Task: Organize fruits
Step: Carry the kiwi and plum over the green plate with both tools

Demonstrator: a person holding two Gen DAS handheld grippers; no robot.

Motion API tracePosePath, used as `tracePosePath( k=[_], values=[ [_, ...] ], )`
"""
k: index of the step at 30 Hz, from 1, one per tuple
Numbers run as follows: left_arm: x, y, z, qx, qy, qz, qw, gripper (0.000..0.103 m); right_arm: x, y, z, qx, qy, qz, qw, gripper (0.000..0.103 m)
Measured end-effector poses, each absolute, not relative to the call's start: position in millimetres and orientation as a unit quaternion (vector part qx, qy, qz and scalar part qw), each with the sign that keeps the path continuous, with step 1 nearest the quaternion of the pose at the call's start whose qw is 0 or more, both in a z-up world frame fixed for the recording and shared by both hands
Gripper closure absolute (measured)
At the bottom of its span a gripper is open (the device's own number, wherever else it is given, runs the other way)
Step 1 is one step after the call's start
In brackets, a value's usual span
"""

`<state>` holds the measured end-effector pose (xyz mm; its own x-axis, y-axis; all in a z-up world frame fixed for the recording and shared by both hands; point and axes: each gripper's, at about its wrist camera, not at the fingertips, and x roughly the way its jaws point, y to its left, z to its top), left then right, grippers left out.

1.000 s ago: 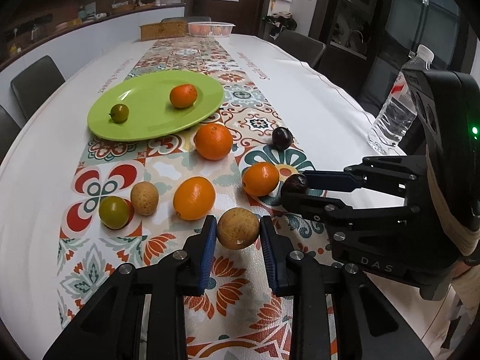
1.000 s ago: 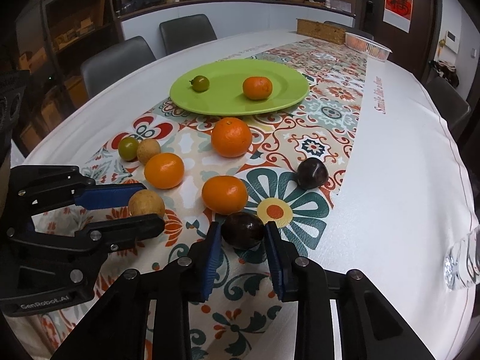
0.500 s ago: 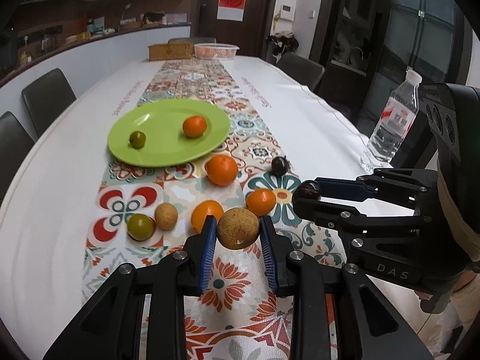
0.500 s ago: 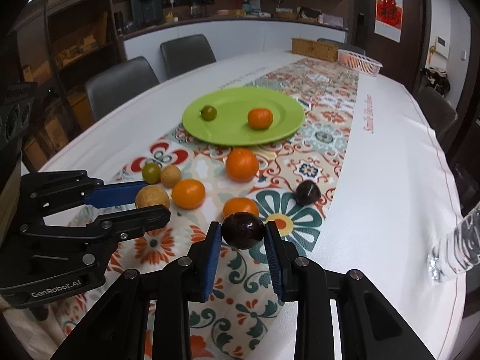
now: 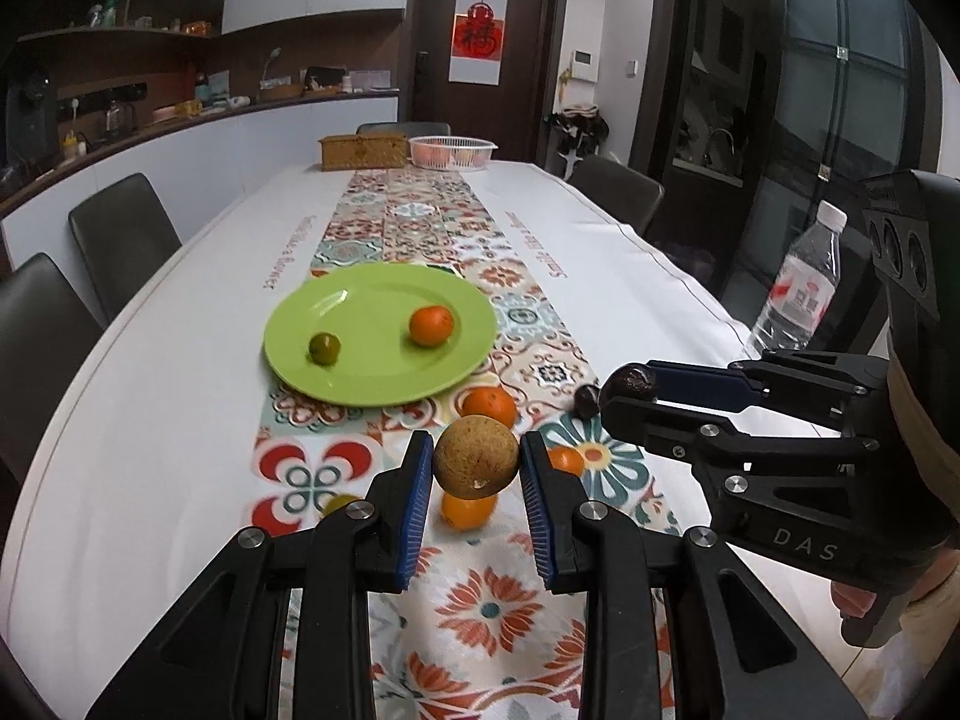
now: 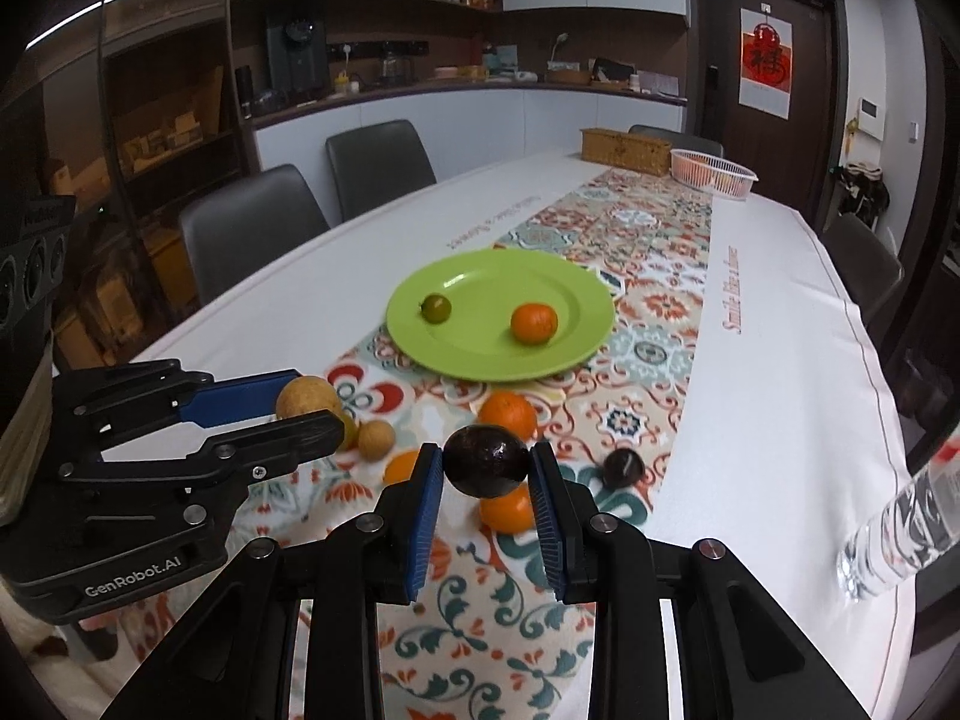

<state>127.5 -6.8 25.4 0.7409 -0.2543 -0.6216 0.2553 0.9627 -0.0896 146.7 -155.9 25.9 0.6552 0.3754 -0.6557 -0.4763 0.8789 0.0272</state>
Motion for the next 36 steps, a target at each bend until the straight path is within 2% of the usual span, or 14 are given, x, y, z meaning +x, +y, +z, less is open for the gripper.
tracePosePath(
  k=[20, 36],
  values=[
    [193.9, 26.5, 33.1, 0.005, 0.320, -0.120, 0.940, 0.074, 211.3, -119.6, 43.0, -0.074, 0.324, 0.232, 0.914, 0.072],
    [269.7, 50.1, 5.6, 0.004, 0.355, -0.119, 0.927, 0.074, 285.4, -95.3, 21.9, -0.074, 0.355, 0.226, 0.904, 0.072]
  ],
)
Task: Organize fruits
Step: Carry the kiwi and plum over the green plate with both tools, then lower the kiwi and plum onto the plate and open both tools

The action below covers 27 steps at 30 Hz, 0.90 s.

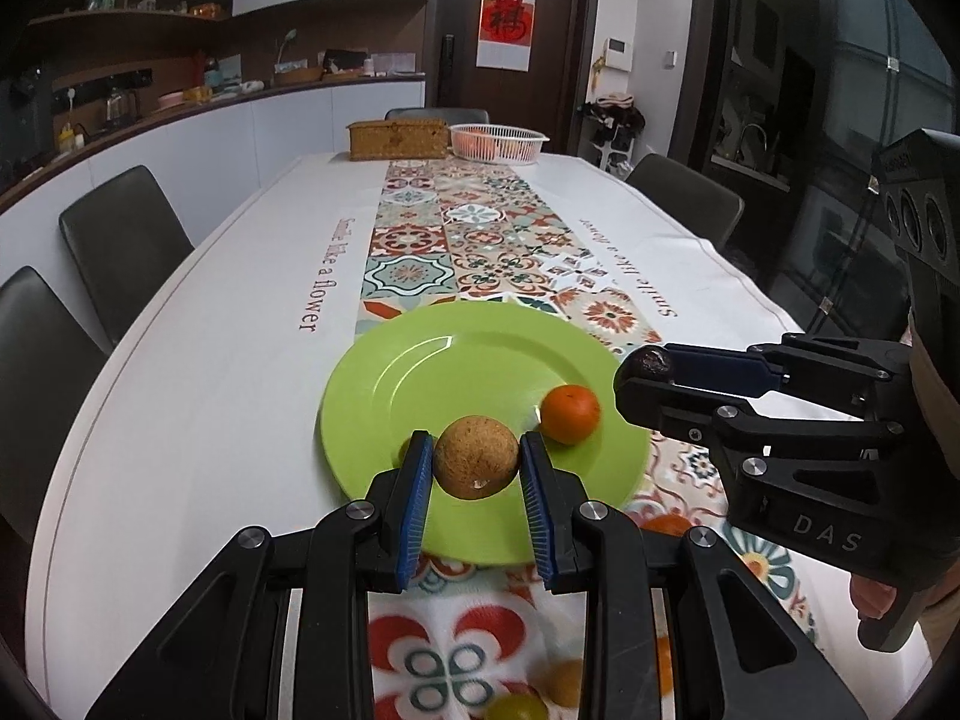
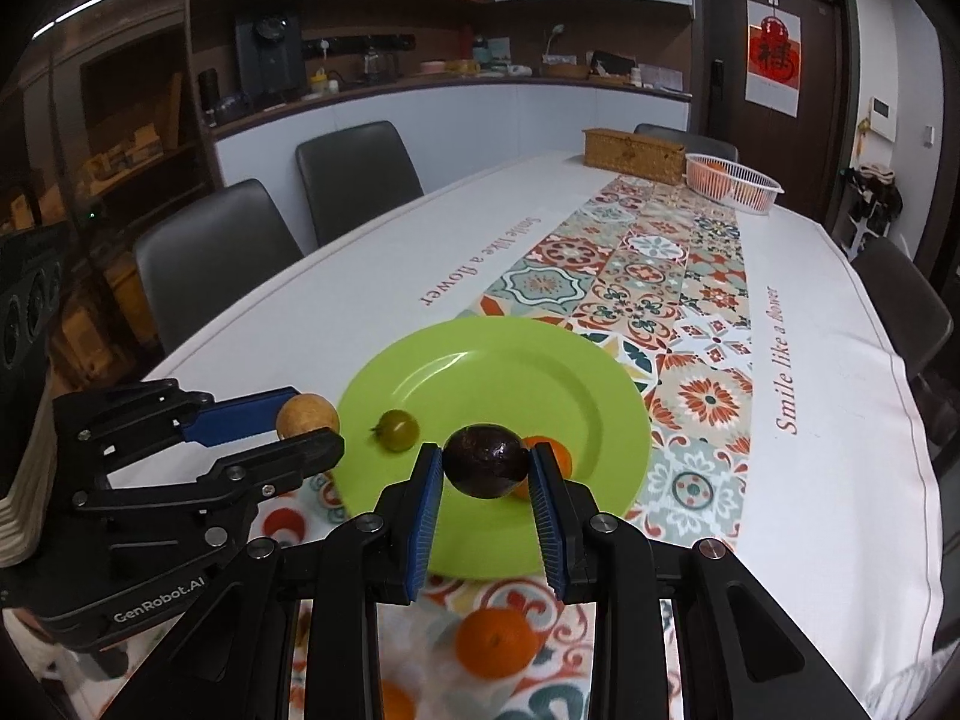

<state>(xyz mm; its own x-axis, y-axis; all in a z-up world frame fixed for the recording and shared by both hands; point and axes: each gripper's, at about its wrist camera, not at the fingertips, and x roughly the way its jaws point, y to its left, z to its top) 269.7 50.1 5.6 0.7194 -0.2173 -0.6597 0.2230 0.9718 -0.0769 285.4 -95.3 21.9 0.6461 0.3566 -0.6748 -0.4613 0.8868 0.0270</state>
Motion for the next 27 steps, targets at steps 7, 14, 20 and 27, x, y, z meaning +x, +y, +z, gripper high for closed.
tracePosePath(
  k=[7, 14, 20, 27],
  values=[
    [304.1, 57.4, -10.1, -0.011, 0.379, -0.134, 0.915, 0.074, 319.4, -89.1, 5.0, -0.075, 0.379, 0.219, 0.896, 0.072],
    [331.5, 56.4, -25.7, -0.011, 0.400, -0.138, 0.906, 0.074, 344.3, -84.1, -11.0, -0.077, 0.404, 0.215, 0.886, 0.072],
    [346.7, 59.2, -36.2, -0.023, 0.419, -0.137, 0.897, 0.074, 357.1, -83.0, -22.2, -0.083, 0.415, 0.205, 0.883, 0.072],
    [341.3, 62.6, -30.5, -0.023, 0.413, -0.119, 0.903, 0.066, 358.6, -87.8, -23.9, -0.071, 0.417, 0.194, 0.885, 0.066]
  ],
)
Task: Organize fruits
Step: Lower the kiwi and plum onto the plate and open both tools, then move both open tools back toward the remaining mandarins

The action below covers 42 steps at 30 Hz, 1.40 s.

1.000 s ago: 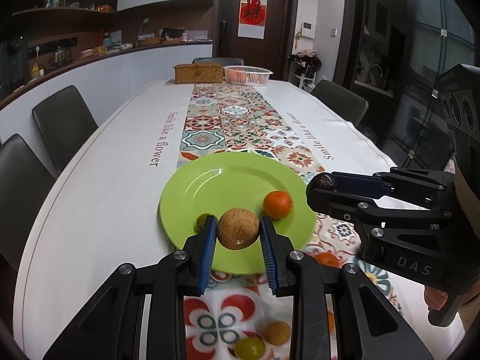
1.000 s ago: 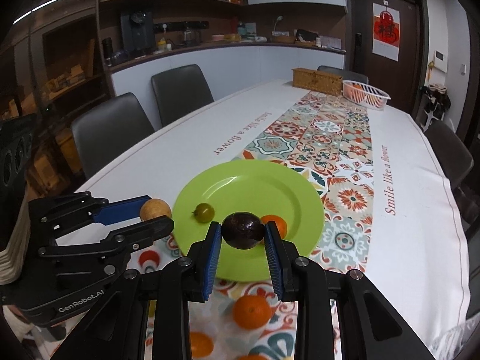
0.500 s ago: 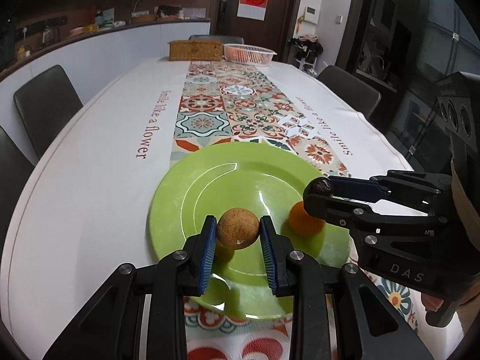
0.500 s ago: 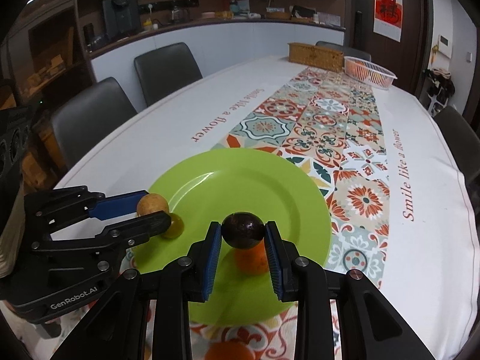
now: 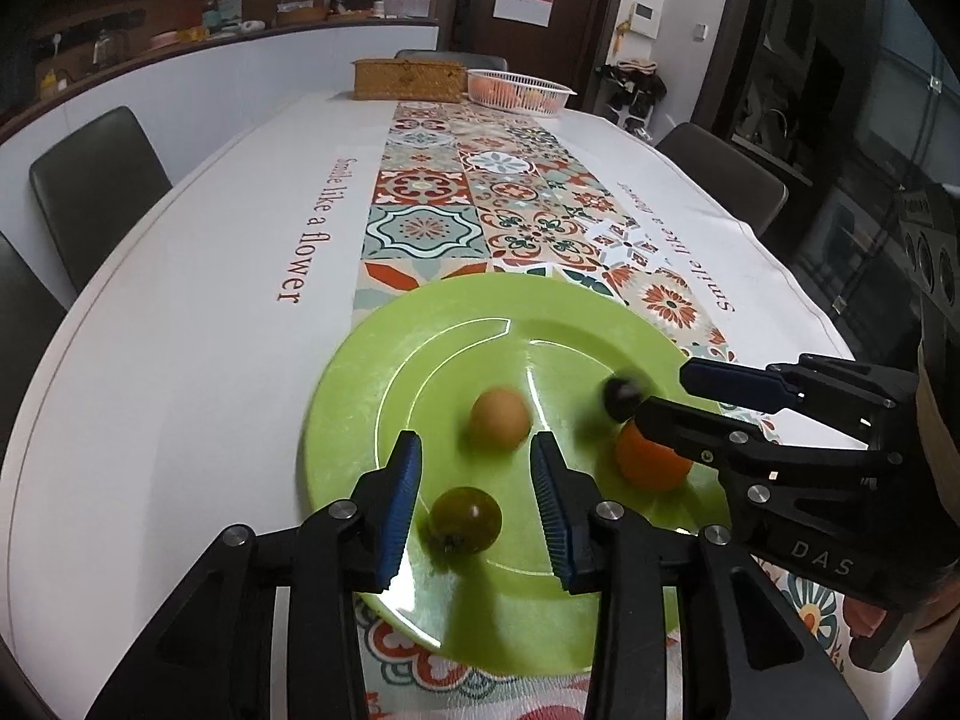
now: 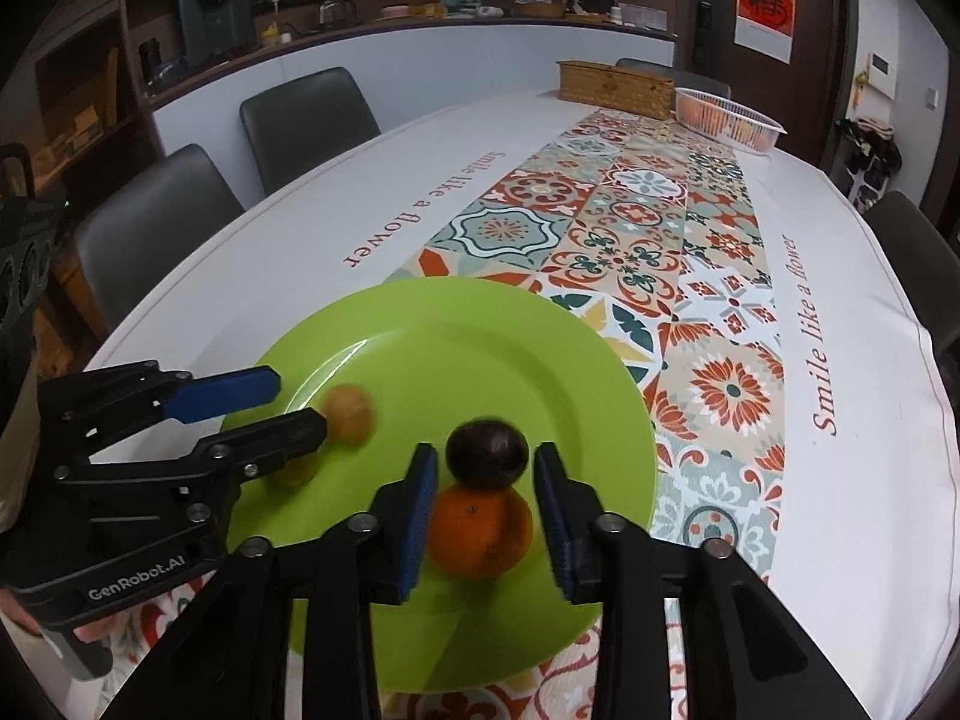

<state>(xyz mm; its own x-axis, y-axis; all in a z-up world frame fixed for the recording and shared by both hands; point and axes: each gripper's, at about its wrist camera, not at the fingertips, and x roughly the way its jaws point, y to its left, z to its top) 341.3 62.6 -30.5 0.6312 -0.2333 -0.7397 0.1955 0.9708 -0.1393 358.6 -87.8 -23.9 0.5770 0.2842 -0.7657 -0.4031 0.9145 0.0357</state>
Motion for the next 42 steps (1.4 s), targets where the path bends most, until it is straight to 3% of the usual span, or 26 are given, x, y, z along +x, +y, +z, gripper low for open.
tracePosePath(
  k=[23, 42],
  values=[
    [228.7, 36.7, 47.5, 0.014, 0.332, -0.106, 0.937, 0.054, 251.3, -123.3, 46.4, -0.044, 0.334, 0.194, 0.921, 0.066],
    [149.8, 2.4, 47.8, 0.029, 0.325, -0.129, 0.936, 0.050, 165.8, -158.8, 45.6, -0.036, 0.329, 0.184, 0.926, 0.065]
  ],
)
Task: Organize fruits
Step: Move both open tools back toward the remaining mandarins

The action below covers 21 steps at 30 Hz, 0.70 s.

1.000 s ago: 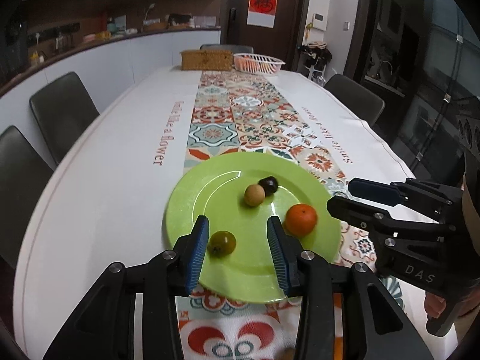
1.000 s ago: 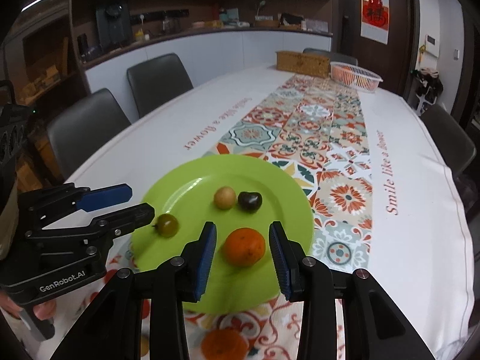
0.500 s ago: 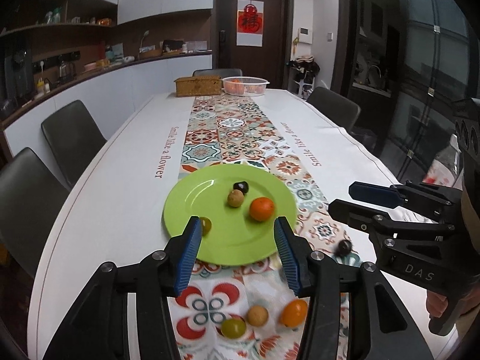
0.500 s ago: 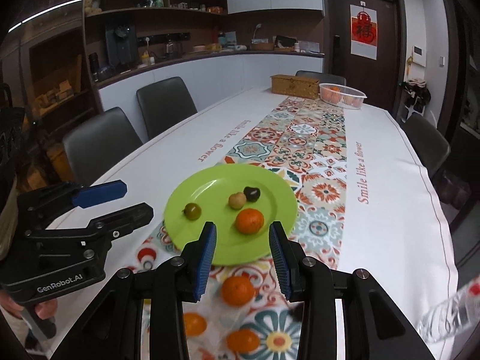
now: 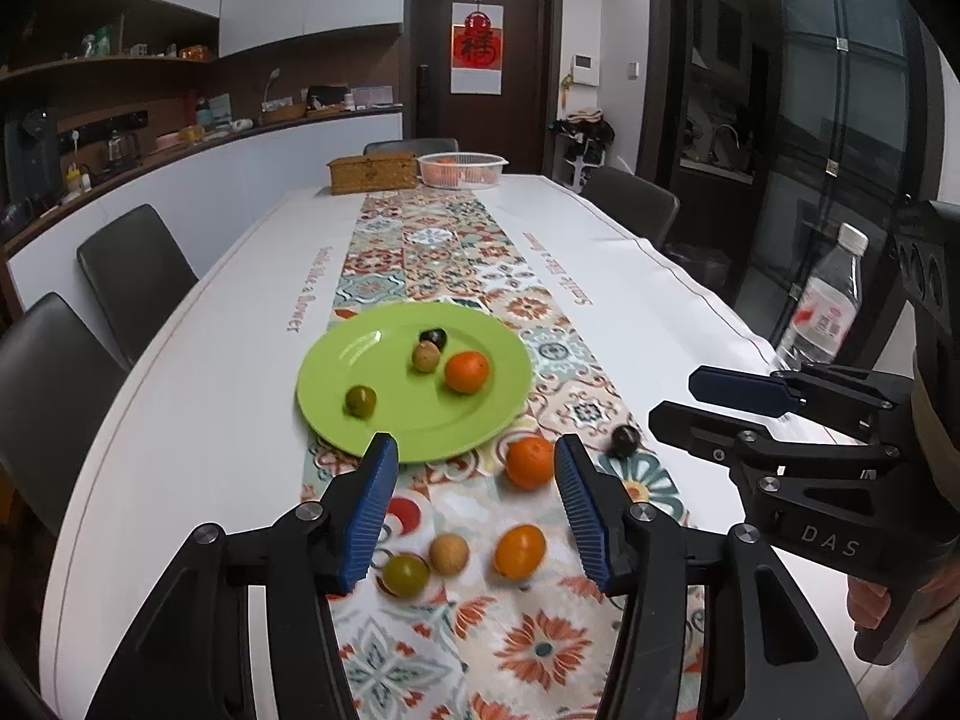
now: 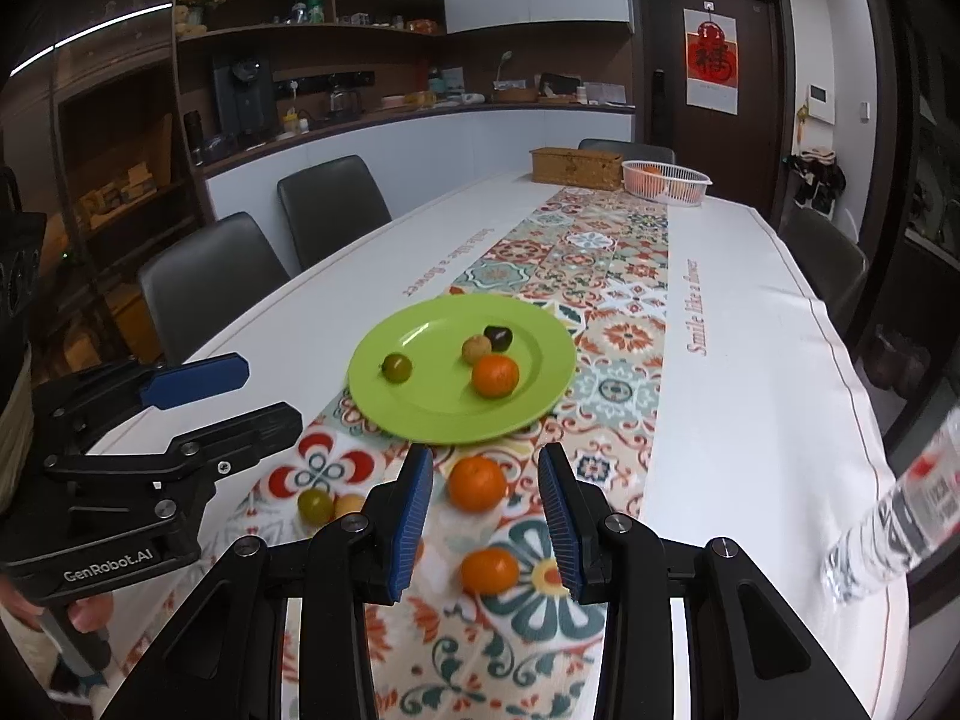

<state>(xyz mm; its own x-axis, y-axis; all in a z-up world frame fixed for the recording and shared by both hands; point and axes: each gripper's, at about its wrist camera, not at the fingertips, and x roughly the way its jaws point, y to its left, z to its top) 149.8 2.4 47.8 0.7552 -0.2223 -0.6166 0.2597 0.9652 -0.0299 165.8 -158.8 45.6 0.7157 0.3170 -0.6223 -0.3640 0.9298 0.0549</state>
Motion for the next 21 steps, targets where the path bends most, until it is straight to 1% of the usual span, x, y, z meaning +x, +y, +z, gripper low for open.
tracePosePath(
  k=[5, 7, 9, 10, 11, 13, 21],
  values=[
    [137.4, -3.1, 39.0, 0.030, 0.330, -0.132, 0.934, 0.050, 154.5, -163.5, 38.6, -0.037, 0.338, 0.182, 0.923, 0.065],
    [131.6, -5.3, 36.4, 0.034, 0.326, -0.136, 0.935, 0.045, 149.9, -164.3, 36.2, -0.042, 0.339, 0.181, 0.922, 0.065],
    [126.5, -7.6, 32.2, 0.042, 0.320, -0.141, 0.936, 0.044, 145.8, -164.1, 34.2, -0.047, 0.338, 0.179, 0.923, 0.065],
    [125.1, -8.2, 30.7, 0.044, 0.319, -0.142, 0.936, 0.044, 143.2, -163.7, 32.6, -0.052, 0.337, 0.178, 0.923, 0.064],
    [123.3, -9.1, 29.0, 0.047, 0.317, -0.145, 0.936, 0.044, 140.8, -163.1, 31.3, -0.056, 0.336, 0.178, 0.923, 0.058],
    [119.4, -9.8, 24.8, 0.050, 0.313, -0.150, 0.936, 0.044, 135.3, -162.7, 27.8, -0.066, 0.328, 0.174, 0.926, 0.051],
    [121.1, -13.5, 8.9, 0.064, 0.311, -0.178, 0.931, 0.044, 130.3, -160.4, 10.6, -0.083, 0.334, 0.182, 0.921, 0.051]
  ],
)
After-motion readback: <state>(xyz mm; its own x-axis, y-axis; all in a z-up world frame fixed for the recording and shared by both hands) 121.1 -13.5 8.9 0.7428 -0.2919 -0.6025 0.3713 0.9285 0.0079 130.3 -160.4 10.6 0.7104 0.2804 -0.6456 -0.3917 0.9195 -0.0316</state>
